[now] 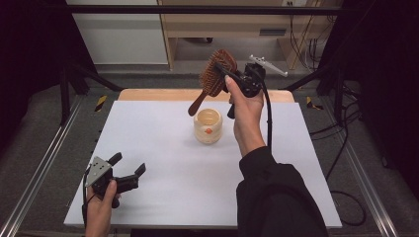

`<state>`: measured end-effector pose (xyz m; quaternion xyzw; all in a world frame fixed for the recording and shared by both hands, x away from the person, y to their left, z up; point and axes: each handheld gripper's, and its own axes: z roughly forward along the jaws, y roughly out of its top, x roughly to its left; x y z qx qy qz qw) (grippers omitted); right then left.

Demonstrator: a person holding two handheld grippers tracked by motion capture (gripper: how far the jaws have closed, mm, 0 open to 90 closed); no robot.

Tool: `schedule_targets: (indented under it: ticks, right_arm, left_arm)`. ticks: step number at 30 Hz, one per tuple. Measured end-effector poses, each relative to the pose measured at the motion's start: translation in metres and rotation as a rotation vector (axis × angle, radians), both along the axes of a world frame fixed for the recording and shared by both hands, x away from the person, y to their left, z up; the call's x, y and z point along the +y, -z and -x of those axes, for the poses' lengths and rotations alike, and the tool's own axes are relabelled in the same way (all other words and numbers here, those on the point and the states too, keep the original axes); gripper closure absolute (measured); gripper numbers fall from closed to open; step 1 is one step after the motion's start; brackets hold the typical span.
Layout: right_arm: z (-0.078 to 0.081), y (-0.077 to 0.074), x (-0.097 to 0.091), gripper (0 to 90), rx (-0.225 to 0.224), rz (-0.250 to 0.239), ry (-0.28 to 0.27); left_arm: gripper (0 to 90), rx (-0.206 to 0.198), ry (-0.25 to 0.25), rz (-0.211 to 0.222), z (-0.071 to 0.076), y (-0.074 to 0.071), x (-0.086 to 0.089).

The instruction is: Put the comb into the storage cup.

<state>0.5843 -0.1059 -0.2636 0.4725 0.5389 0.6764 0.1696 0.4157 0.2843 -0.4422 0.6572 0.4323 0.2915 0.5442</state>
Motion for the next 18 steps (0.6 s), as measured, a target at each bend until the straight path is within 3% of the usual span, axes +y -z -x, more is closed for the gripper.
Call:
schedule_targets:
  ticks: [18]
  right_arm:
    - [0.0,-0.002,-0.013,51.9,0.001,0.006,0.022]
  left_arm:
    - [2.1,0.001,0.0,0.0,0.0,0.0,0.0]
